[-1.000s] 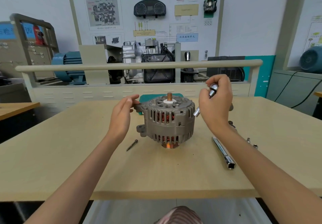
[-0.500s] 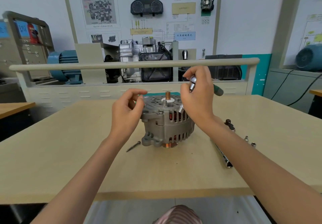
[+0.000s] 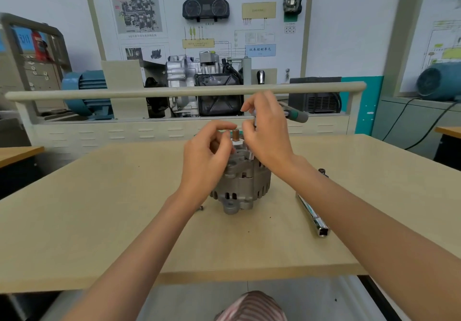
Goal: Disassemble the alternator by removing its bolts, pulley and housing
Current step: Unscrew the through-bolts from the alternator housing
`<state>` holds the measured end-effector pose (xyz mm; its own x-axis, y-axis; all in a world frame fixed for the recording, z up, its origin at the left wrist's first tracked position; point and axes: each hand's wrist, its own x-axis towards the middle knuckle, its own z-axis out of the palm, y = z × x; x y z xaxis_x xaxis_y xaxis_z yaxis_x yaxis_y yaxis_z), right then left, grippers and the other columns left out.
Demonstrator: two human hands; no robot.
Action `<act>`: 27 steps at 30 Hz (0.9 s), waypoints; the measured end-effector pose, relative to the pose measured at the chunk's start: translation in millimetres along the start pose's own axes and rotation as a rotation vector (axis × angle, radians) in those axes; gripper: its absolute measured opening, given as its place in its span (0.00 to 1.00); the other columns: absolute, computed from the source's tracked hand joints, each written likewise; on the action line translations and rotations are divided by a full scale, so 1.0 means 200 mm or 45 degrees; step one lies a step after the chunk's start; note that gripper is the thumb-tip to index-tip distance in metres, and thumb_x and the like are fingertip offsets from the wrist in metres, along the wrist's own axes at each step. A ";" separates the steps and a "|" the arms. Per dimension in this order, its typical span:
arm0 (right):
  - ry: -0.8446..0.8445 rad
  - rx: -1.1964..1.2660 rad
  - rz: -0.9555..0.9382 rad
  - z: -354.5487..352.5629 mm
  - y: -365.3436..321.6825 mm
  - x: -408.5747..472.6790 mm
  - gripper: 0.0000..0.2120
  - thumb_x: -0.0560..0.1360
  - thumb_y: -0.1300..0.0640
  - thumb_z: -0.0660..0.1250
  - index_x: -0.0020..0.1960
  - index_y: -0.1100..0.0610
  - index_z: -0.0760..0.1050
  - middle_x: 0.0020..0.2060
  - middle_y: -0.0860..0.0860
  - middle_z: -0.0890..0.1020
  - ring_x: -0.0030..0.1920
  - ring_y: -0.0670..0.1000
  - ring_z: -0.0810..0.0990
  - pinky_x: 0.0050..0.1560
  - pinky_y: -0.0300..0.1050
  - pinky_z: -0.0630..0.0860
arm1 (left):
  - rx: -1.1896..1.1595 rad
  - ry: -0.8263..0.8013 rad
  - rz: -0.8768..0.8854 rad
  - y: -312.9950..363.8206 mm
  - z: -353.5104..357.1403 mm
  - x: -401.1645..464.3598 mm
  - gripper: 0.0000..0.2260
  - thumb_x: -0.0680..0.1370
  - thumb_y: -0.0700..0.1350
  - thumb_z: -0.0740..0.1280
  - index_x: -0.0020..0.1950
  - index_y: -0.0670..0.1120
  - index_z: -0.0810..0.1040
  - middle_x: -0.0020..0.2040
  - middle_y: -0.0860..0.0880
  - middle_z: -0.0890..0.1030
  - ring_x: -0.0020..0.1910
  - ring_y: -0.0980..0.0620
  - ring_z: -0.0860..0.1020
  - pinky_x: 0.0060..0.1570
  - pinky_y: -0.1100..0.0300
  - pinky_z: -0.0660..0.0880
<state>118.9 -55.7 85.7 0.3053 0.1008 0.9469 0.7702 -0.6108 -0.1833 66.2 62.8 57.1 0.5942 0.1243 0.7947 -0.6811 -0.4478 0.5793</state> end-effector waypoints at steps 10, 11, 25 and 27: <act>-0.110 0.192 -0.055 -0.02 -0.01 0.00 0.11 0.68 0.72 0.61 0.47 0.66 0.78 0.40 0.52 0.74 0.43 0.48 0.72 0.43 0.31 0.65 | -0.130 -0.416 -0.232 -0.01 0.02 0.04 0.11 0.78 0.39 0.62 0.54 0.51 0.79 0.49 0.53 0.82 0.51 0.57 0.79 0.53 0.61 0.75; -0.112 0.241 -0.057 -0.03 -0.03 0.01 0.10 0.68 0.70 0.61 0.45 0.66 0.78 0.39 0.51 0.74 0.42 0.48 0.72 0.43 0.32 0.66 | -0.167 -0.434 -0.240 -0.01 0.01 0.04 0.11 0.78 0.39 0.63 0.52 0.53 0.80 0.48 0.52 0.83 0.51 0.55 0.79 0.52 0.60 0.76; -0.077 0.358 0.099 -0.02 -0.10 0.02 0.10 0.70 0.61 0.57 0.30 0.61 0.70 0.29 0.54 0.71 0.35 0.52 0.70 0.37 0.46 0.64 | -0.141 -0.573 -0.304 0.00 0.00 0.07 0.08 0.77 0.39 0.68 0.44 0.51 0.81 0.39 0.56 0.84 0.42 0.60 0.82 0.43 0.68 0.76; -0.106 -0.013 0.026 -0.01 -0.12 0.02 0.09 0.70 0.58 0.57 0.32 0.58 0.68 0.30 0.52 0.69 0.35 0.52 0.67 0.39 0.43 0.58 | -0.107 -0.564 -0.326 -0.01 -0.01 0.07 0.08 0.76 0.38 0.68 0.41 0.51 0.80 0.35 0.58 0.83 0.38 0.62 0.81 0.39 0.69 0.76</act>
<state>99.4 -42.1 94.6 0.3671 0.1528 0.9176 0.7576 -0.6214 -0.1996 74.9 66.8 66.9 0.8580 -0.1746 0.4831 -0.5114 -0.3773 0.7721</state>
